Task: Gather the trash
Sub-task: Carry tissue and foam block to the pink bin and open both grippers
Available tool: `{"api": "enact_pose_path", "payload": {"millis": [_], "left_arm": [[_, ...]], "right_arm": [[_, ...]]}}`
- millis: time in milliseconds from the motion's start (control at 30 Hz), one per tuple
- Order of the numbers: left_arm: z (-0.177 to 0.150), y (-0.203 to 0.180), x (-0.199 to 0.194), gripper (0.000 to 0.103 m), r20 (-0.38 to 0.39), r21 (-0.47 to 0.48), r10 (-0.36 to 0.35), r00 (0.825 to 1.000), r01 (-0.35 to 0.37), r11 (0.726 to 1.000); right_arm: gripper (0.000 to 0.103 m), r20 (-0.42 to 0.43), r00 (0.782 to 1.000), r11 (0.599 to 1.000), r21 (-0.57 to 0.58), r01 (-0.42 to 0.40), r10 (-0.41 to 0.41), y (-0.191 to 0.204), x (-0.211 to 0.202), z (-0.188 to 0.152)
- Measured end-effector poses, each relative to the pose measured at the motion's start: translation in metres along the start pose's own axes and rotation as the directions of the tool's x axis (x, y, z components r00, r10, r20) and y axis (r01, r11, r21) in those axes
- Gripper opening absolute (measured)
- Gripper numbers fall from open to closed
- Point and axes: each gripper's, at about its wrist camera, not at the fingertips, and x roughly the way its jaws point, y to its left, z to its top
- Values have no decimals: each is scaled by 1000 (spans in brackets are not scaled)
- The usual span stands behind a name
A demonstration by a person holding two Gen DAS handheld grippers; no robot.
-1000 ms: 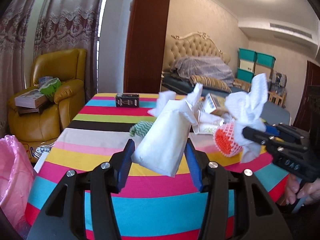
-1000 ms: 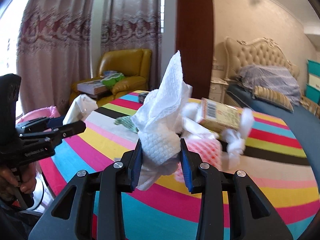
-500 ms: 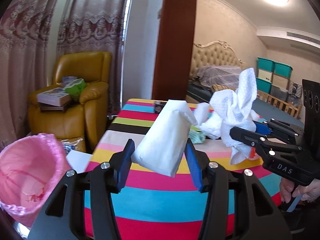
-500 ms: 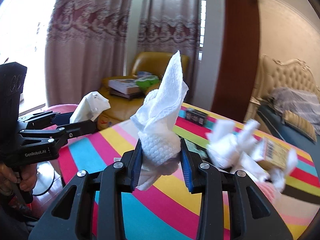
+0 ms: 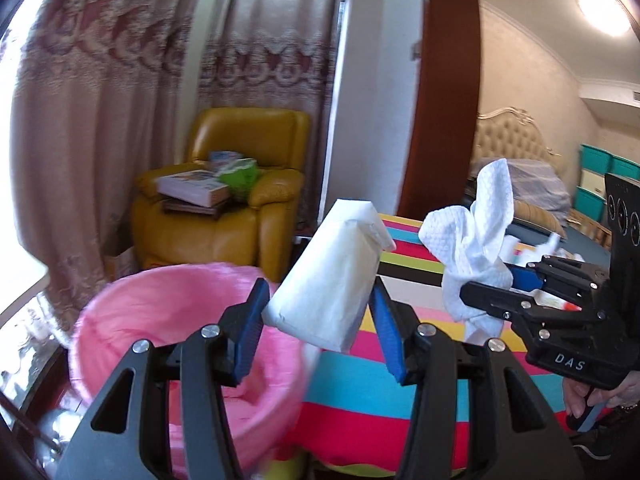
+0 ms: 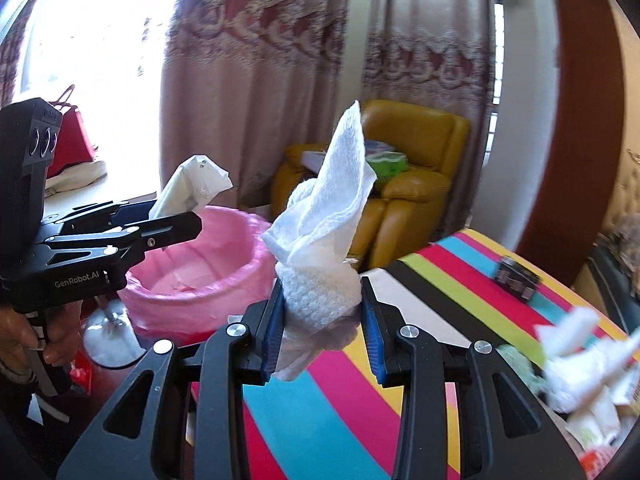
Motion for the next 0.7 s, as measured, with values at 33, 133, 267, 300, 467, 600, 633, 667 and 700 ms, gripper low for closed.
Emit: {"api": "enact_pose_path", "payload": {"millis": [33,133,267,300,467,600,633,667,700], "left_arm": [[-1,9,-2,50,-1,-8,19,1000,-19,1000],[-4,37,-4,50,-15,-36,69,998,-69,997],[-9,78,2,50,-61,-62,151,987,-155,986],[-8,88,8,50,-71,-72,160,985,-165,984],[-17,135,23,50,-121,-155,200,972,-218,964],[-23,151,36,50,-149,-162,223,963,-246,956],[-24,156,35,50,-145,-169,239,960,-262,950],[-24,158,35,53,-138,-183,241,961,-264,947],[-25,159,33,58,-135,-197,242,961,-266,944]], "right_arm": [[35,-3,1000,1000,-3,-12,12,4,4,2],[35,-24,998,998,-10,-58,58,20,27,14],[35,-49,993,994,-26,-107,106,41,56,29],[35,-56,992,993,-28,-117,115,44,63,32],[36,-92,983,985,-50,-165,160,69,101,47],[39,-117,976,980,-63,-190,182,83,123,52],[40,-127,973,977,-66,-205,195,88,129,52],[45,-136,969,974,-69,-215,204,90,132,53],[57,-144,968,973,-77,-217,204,93,135,52]]}}
